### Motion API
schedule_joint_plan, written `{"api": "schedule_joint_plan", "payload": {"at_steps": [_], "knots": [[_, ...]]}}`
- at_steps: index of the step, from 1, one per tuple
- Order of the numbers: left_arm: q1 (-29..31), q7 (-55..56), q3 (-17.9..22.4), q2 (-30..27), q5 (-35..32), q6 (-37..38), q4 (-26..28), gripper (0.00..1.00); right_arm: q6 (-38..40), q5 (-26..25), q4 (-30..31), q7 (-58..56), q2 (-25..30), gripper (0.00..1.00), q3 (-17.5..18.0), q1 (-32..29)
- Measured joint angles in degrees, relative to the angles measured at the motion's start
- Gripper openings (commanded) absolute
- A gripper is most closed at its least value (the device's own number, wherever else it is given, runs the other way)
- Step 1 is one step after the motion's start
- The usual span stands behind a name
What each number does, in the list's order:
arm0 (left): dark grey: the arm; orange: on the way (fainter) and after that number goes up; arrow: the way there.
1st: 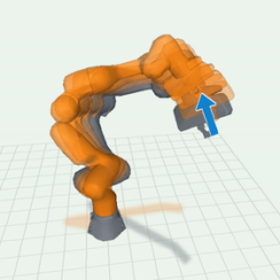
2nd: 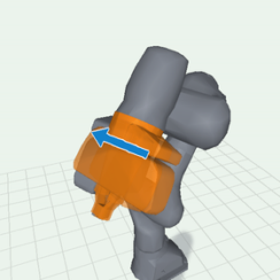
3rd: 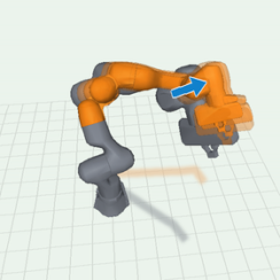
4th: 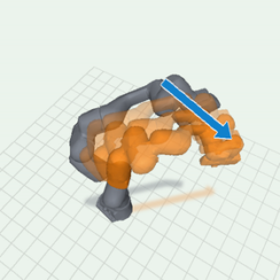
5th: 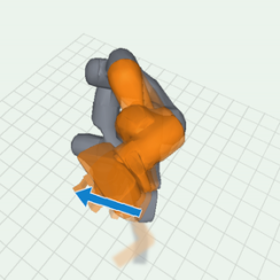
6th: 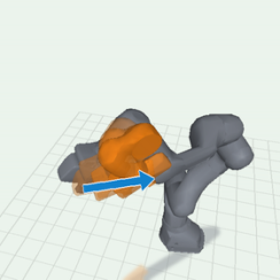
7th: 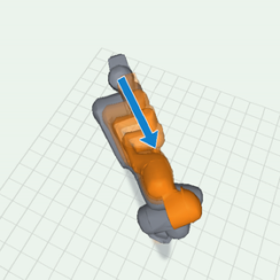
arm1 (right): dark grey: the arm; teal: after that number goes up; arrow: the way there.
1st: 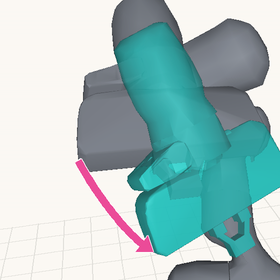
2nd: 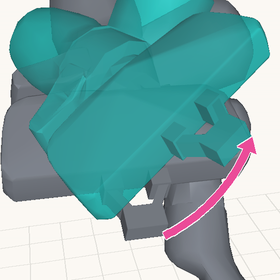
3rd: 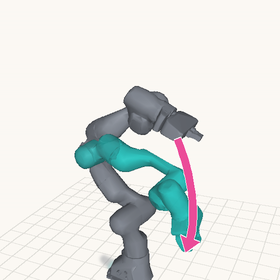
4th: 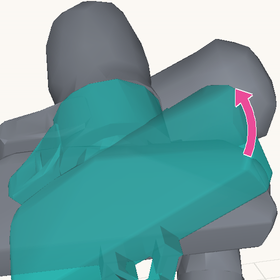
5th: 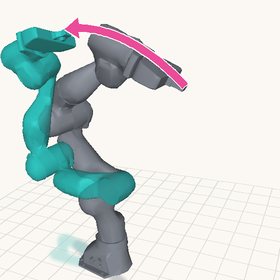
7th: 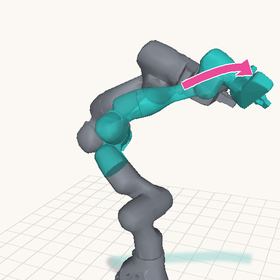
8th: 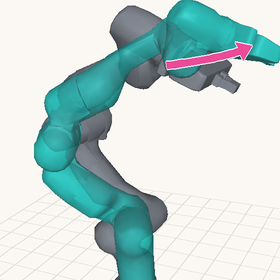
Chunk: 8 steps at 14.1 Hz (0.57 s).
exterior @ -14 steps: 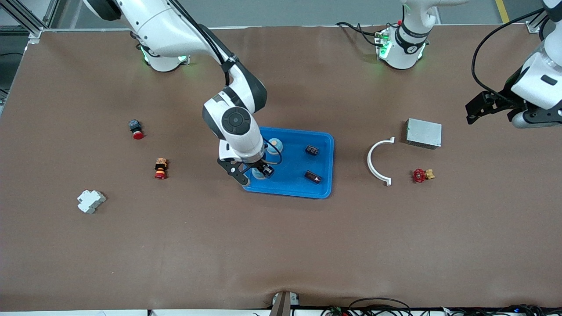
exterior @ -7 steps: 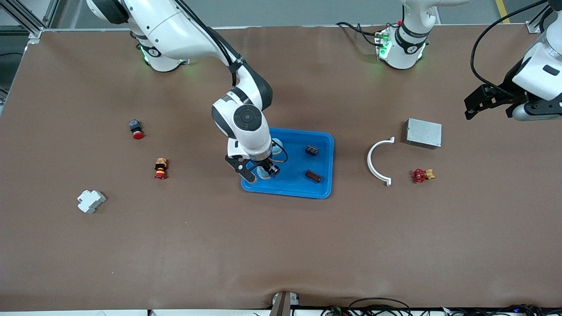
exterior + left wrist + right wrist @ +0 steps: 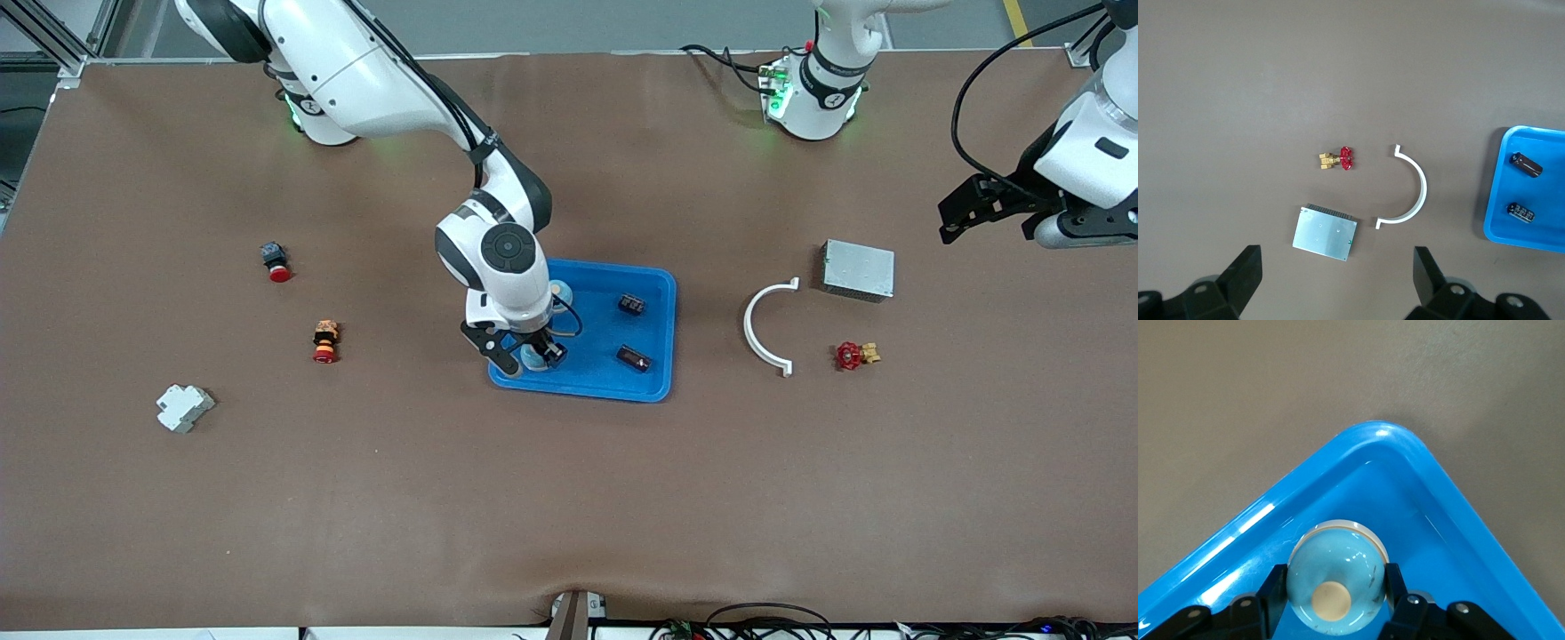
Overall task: Place electrolytic capacitor and blue bell in tray
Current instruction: 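Lower the bell into the tray and open the right gripper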
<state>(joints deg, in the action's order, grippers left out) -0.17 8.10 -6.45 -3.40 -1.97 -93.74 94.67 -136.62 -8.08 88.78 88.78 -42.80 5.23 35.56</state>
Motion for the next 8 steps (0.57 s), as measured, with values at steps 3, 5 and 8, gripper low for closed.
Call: {"api": "schedule_joint_plan", "payload": {"at_steps": [3, 5, 8], "knots": [[0.00, 0.02, 0.00, 0.00, 0.00, 0.11, 0.01, 1.00, -1.42, -0.05, 0.00, 0.31, -0.74, 0.00, 0.00, 0.12], [0.00, 0.02, 0.00, 0.00, 0.00, 0.29, 0.01, 1.00, -2.01, -0.11, 0.00, 0.47, -1.38, 0.00, 0.00, 0.16], [-0.05, 0.02, -0.03, -0.02, 0.00, 0.61, -0.05, 1.00, -2.14, -0.68, -0.01, 0.68, -2.09, 0.00, 0.00, 0.18]]}}
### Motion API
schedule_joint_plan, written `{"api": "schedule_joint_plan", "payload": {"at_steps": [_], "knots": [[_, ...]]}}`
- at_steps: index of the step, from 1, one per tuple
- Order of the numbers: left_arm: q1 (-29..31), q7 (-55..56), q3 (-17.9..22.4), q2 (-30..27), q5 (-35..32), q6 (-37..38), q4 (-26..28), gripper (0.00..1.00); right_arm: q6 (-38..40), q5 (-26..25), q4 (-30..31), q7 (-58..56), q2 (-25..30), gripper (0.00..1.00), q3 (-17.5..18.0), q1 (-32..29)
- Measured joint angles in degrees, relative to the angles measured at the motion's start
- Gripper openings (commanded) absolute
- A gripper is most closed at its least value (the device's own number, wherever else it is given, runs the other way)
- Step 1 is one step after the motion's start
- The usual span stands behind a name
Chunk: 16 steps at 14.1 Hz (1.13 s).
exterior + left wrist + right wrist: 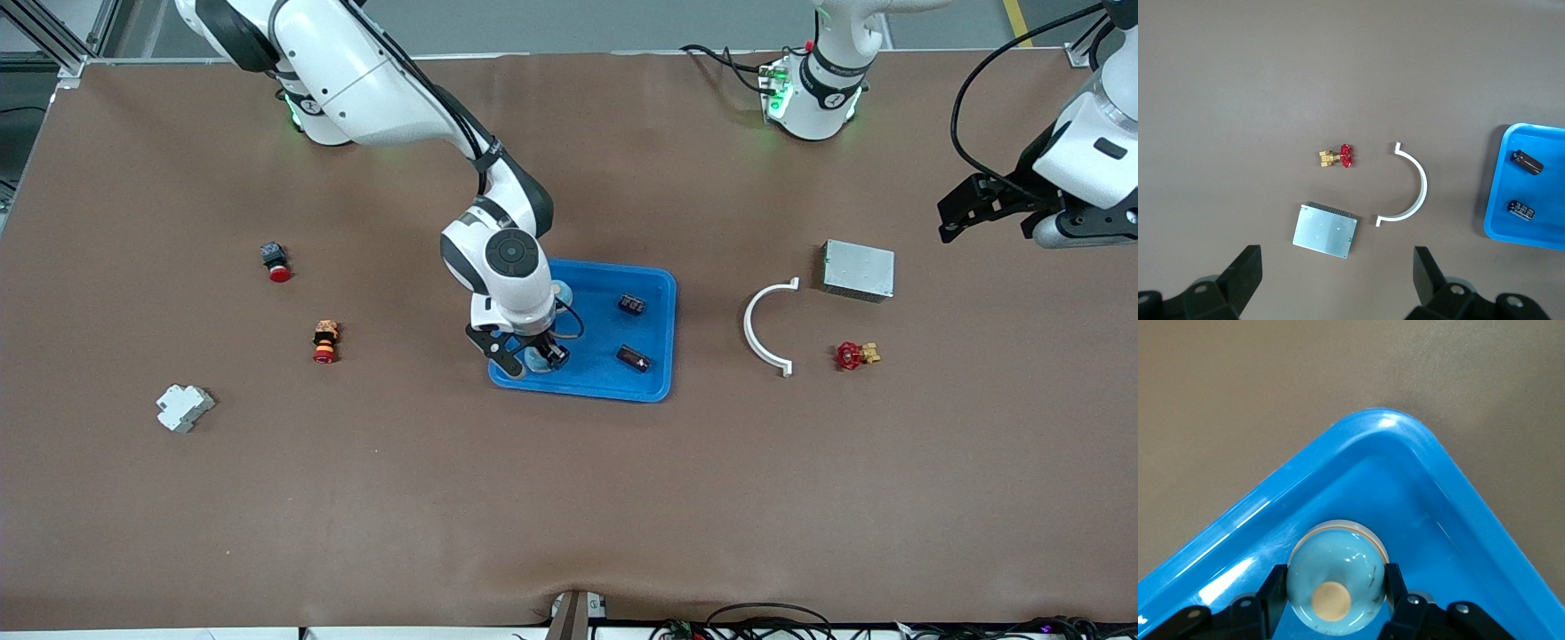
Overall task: Place electrolytic capacitor and blue bell in tray
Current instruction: 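Lower the bell into the tray and open the right gripper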
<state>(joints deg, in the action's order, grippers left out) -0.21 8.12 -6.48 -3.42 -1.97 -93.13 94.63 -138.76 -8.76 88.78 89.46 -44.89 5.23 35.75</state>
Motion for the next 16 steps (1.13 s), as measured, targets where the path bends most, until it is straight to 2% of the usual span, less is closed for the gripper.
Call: {"api": "schedule_joint_plan", "payload": {"at_steps": [3, 4, 5, 16], "knots": [[0.00, 0.00, -0.09, -0.18, 0.00, 0.07, -0.16, 1.00, -0.21, -0.31, -0.06, 0.23, -0.20, 0.00, 0.00, 0.29], [0.01, 0.00, -0.09, -0.22, 0.00, 0.07, -0.23, 1.00, -0.22, -0.31, -0.06, 0.51, -0.20, 0.86, 0.00, 0.35], [0.01, 0.00, -0.09, -0.22, 0.00, 0.07, -0.38, 1.00, -0.22, -0.32, -0.06, 1.21, -0.21, 1.00, 0.00, 0.38], [0.09, 0.00, -0.08, -0.23, 0.00, 0.29, -1.06, 1.00, -0.19, -2.43, -0.27, 2.15, -0.45, 1.00, -0.27, 0.75]]}}
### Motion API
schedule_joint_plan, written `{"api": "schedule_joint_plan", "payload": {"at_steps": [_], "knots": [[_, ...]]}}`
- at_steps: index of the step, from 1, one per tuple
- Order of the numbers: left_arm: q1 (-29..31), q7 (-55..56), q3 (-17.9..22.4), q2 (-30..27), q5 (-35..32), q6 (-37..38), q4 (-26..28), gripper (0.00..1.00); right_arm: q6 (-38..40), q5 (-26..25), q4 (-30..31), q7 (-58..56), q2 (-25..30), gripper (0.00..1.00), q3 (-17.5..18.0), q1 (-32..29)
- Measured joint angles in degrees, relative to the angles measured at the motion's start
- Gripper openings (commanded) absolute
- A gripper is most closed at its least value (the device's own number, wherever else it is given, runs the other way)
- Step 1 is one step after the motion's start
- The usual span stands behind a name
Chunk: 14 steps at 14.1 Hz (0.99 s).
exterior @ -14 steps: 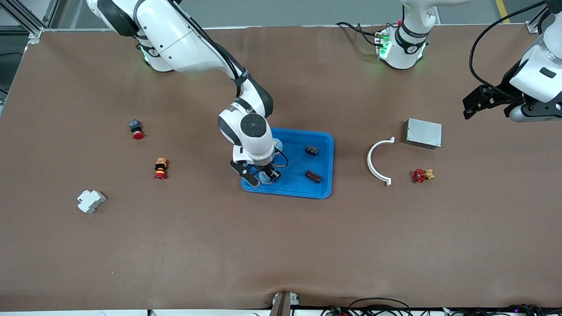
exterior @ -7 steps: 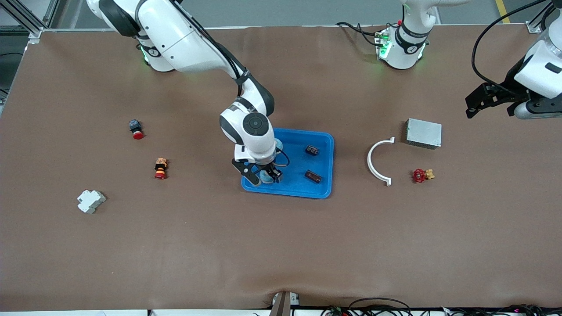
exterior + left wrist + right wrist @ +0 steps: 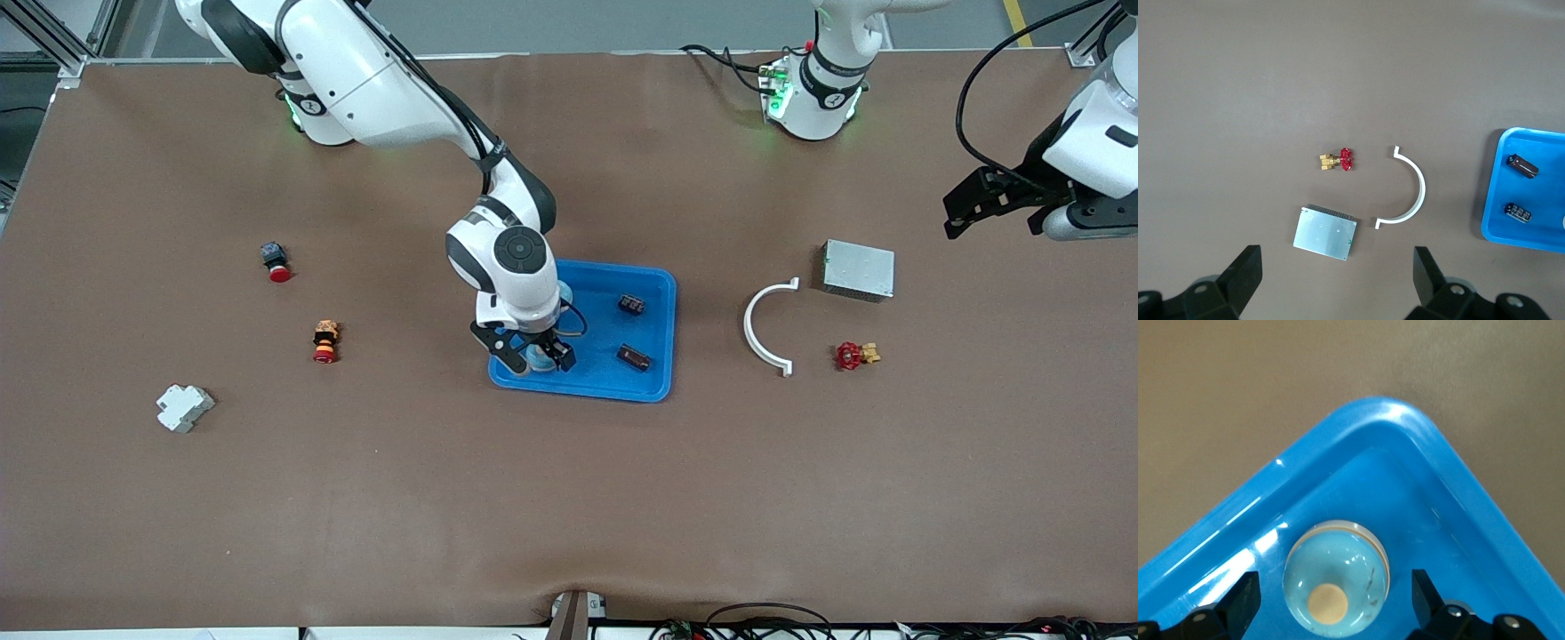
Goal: Place electrolytic capacitor and blue bell in tray
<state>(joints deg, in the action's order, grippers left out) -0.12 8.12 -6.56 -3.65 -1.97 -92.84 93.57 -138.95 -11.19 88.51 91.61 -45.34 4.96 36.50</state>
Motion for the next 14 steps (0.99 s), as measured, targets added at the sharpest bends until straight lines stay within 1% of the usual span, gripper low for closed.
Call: {"api": "schedule_joint_plan", "payload": {"at_steps": [2, 5, 7, 10, 14], "knots": [[-0.01, -0.02, 0.00, 0.00, 0.00, 0.11, 0.00, 1.00, 0.37, -0.32, -0.70, -0.55, 0.09, 1.00, -0.40, -0.18], [-0.01, -0.05, -0.01, 0.00, 0.00, 0.16, -0.02, 1.00, 4.25, -0.38, -2.14, -4.88, 1.39, 1.00, -0.83, -1.60], [-0.01, -0.06, -0.01, -0.01, 0.00, 0.19, -0.09, 1.00, 7.67, -0.38, -2.51, -11.80, 3.82, 1.00, -0.95, -4.31], [0.00, -0.07, 0.00, -0.07, 0.00, 0.22, -0.22, 1.00, 12.26, -0.38, -2.50, -24.17, 7.77, 1.00, -1.04, -10.04], [0.02, -0.08, 0.01, -0.07, 0.00, 0.25, -0.25, 1.00, 16.79, -0.36, -2.36, -42.25, 10.16, 1.00, -1.06, -17.80]]}}
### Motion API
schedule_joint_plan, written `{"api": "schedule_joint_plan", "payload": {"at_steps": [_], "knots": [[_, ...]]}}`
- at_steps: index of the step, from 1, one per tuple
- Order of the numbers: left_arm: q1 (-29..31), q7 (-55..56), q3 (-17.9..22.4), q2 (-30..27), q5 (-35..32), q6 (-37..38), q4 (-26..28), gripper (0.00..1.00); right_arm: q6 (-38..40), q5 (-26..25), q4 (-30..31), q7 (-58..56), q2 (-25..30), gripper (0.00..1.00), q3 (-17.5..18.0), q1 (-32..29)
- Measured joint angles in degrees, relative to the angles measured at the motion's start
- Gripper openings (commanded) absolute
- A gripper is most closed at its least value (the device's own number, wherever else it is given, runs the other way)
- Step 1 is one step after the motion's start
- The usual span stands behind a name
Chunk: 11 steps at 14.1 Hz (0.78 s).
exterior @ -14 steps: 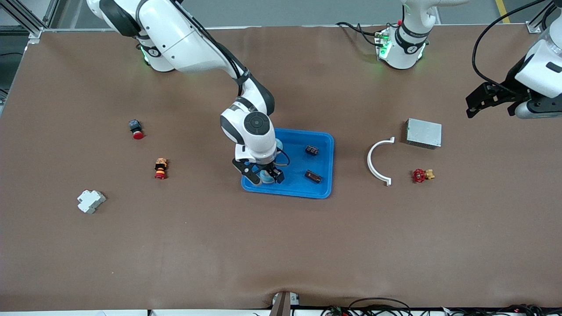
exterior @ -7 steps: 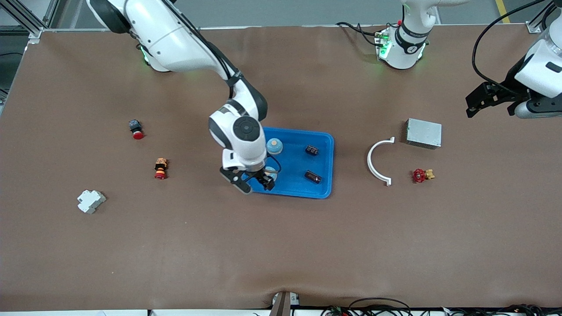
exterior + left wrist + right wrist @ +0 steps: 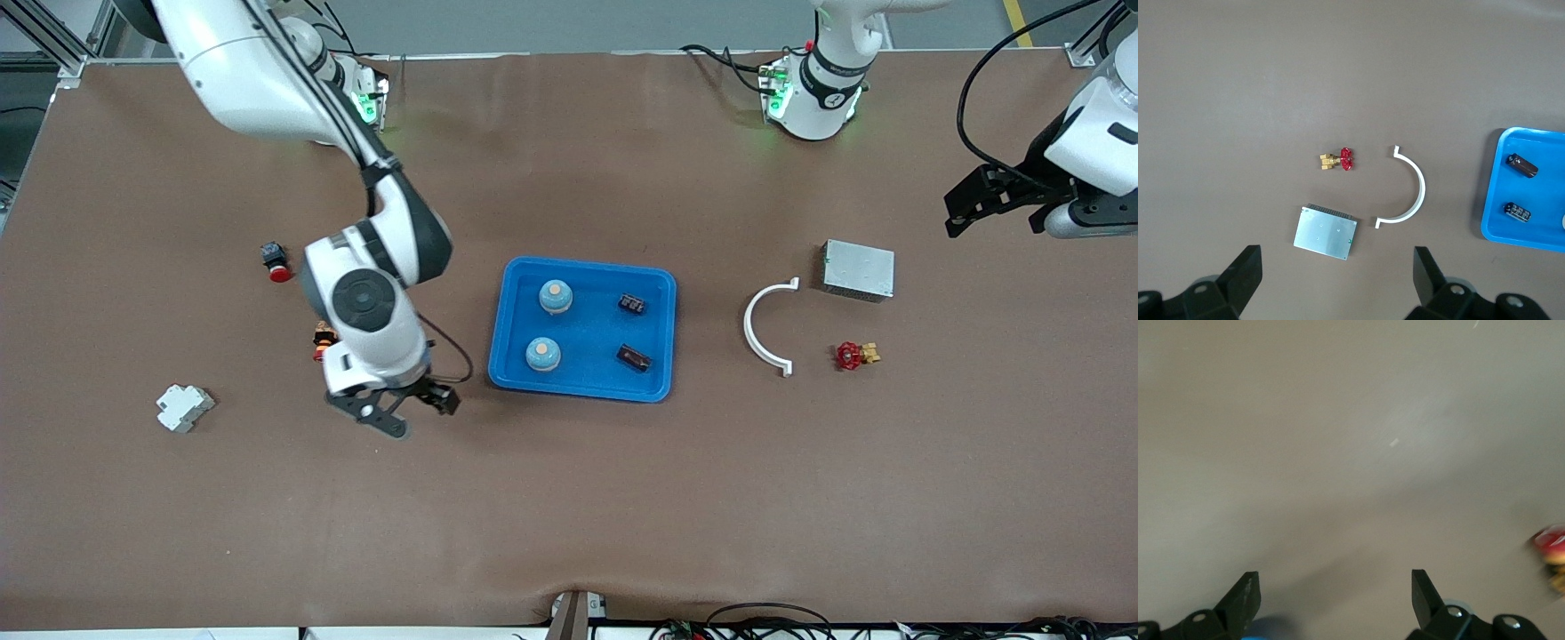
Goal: Place electrolytic capacitor and blue bell in tray
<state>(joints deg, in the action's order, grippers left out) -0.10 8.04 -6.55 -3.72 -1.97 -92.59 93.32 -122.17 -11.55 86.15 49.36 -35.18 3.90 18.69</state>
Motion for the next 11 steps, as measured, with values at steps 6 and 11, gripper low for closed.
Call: {"api": "schedule_joint_plan", "payload": {"at_steps": [6, 11], "knots": [[0.12, -0.03, 0.12, 0.00, 0.00, 0.09, -0.02, 1.00, 1.54, 0.07, 1.71, -23.77, 2.06, 1.00, 0.01, -11.78], [0.12, -0.03, 0.13, 0.02, 0.00, 0.09, -0.03, 1.00, 6.43, 1.26, 2.56, -36.39, 6.27, 1.00, 0.12, -17.79]]}}
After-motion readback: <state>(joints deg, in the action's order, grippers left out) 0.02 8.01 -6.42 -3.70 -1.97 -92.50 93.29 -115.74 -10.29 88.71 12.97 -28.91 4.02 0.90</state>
